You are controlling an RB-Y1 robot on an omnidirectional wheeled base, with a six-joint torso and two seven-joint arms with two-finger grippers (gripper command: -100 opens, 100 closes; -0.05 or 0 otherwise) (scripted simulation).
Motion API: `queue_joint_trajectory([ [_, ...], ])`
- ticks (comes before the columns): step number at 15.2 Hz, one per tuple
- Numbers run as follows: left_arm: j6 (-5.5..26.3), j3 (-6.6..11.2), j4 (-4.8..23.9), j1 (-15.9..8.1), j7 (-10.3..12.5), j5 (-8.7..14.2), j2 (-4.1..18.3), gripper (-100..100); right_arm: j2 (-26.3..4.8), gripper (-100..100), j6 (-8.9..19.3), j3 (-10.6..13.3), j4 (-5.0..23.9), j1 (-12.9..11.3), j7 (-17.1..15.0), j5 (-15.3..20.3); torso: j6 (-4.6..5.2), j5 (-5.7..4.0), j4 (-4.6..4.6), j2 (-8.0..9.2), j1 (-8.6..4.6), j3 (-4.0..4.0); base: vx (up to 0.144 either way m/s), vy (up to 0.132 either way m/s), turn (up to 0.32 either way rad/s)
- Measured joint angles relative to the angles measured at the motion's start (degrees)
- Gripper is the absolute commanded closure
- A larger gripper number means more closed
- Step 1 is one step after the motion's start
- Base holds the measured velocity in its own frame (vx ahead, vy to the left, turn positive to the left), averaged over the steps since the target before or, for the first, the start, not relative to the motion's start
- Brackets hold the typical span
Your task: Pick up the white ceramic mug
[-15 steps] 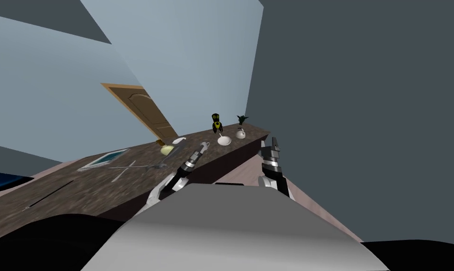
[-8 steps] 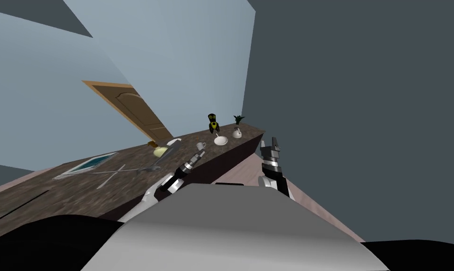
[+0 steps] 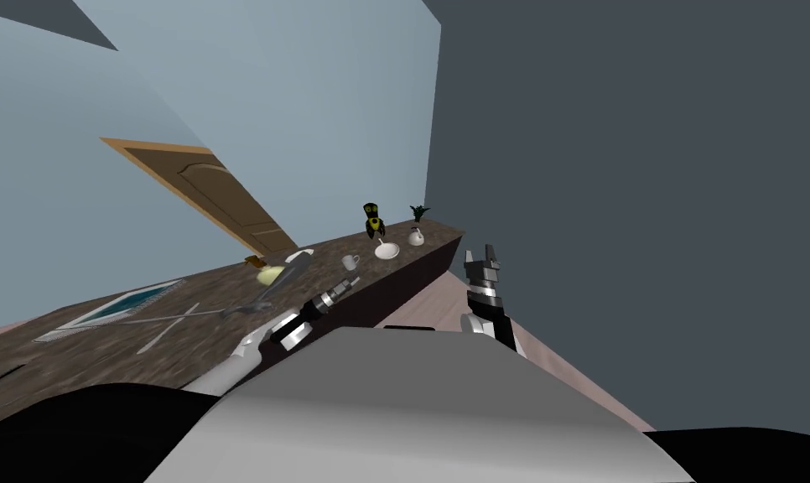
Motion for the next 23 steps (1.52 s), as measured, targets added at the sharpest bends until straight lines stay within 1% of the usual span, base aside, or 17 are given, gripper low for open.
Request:
queue_joint_trajectory([
  [5,-1.7,-2.62,6.3,-1.5,2.7,-0.3,6.4,-100,0.0,0,0.0,0.0,0.0,0.0,0.0,0.0,-0.02,-0.01,-0.01,-0.05,0.03,-0.02,0.002,-0.068,-0.101],
  [7,-2.4,-3.99,9.0,-1.9,3.8,-0.5,8.8,-100,0.0,0,0.0,0.0,0.0,0.0,0.0,0.0,0.00,-0.01,-0.01,-0.05,0.02,-0.03,0.004,-0.062,-0.097],
  [8,-2.4,-4.16,9.4,-1.6,4.1,-0.5,10.1,-100,0.0,0,0.0,0.0,0.0,0.0,0.0,0.0,-0.02,-0.01,0.00,-0.05,0.05,-0.02,0.014,-0.072,-0.150],
  [10,-3.1,-5.30,11.7,-1.8,5.3,-0.6,12.8,-100,0.0,0,0.0,0.0,0.0,0.0,0.0,0.0,0.00,-0.01,-0.01,-0.08,0.00,-0.05,0.014,-0.064,-0.102],
  [11,-3.2,-5.48,12.3,-1.6,5.6,-0.6,14.1,-100,0.0,0,0.0,0.0,0.0,0.0,0.0,0.0,-0.03,-0.01,-0.01,-0.07,0.04,-0.04,0.023,-0.075,-0.169],
  [12,-3.4,-6.30,13.3,-1.9,6.1,-0.8,15.2,-100,0.0,0,0.0,0.0,0.0,0.0,0.0,0.0,0.03,0.00,-0.02,-0.11,0.00,-0.06,0.028,-0.080,-0.161],
  [14,-3.5,-7.06,14.7,-1.8,7.0,-0.8,17.7,-100,0.0,0,0.0,0.0,0.0,0.0,0.0,0.0,-0.03,-0.02,-0.02,-0.11,0.03,-0.06,0.015,-0.039,-0.001],
  [15,-3.9,-7.45,15.8,-2.3,7.3,-1.0,18.2,-100,0.0,0,0.0,0.0,0.0,0.0,0.0,0.0,-0.04,0.01,-0.01,-0.08,0.11,-0.04,0.019,-0.045,-0.121],
  [16,-4.4,-8.22,17.2,-2.5,7.8,-1.2,19.1,-100,0.0,0,0.0,0.0,0.0,0.0,0.0,0.0,0.00,0.02,-0.02,-0.09,0.11,-0.05,0.027,-0.055,-0.158],
  [17,-4.8,-8.51,18.0,-2.1,8.4,-1.0,20.7,-100,0.0,0,0.0,0.0,0.0,0.0,0.0,0.0,0.00,0.00,-0.02,-0.11,0.08,-0.06,0.020,-0.034,-0.065],
  [18,-4.9,-8.74,18.6,-2.2,8.7,-1.0,21.6,-100,0.0,0,0.0,0.0,0.0,0.0,0.0,0.0,-0.02,0.01,-0.02,-0.10,0.11,-0.06,0.037,-0.045,-0.135],
  [19,-5.3,-9.49,19.7,-2.3,9.3,-1.2,22.8,-100,0.0,0,0.0,0.0,0.0,0.0,0.0,0.0,0.01,0.01,-0.02,-0.14,0.10,-0.07,0.042,-0.052,-0.147],
  [20,-6.0,-10.56,21.7,-3.2,10.2,-1.6,23.9,-100,0.0,0,0.0,0.0,0.0,0.0,0.0,0.0,0.01,0.01,-0.03,-0.17,0.09,-0.10,0.028,-0.035,-0.064],
  [21,-6.4,-10.96,22.9,-3.3,10.6,-1.7,24.6,-100,0.0,0,0.0,0.0,0.0,0.0,0.0,0.0,-0.03,0.01,-0.03,-0.15,0.12,-0.08,0.040,-0.051,-0.145],
  [23,-7.8,-12.51,26.5,-3.9,12.1,-2.2,26.8,-100,0.0,0,0.0,0.0,0.0,0.0,0.0,0.0,0.00,0.01,-0.03,-0.18,0.09,-0.10,0.036,-0.039,-0.098],
])
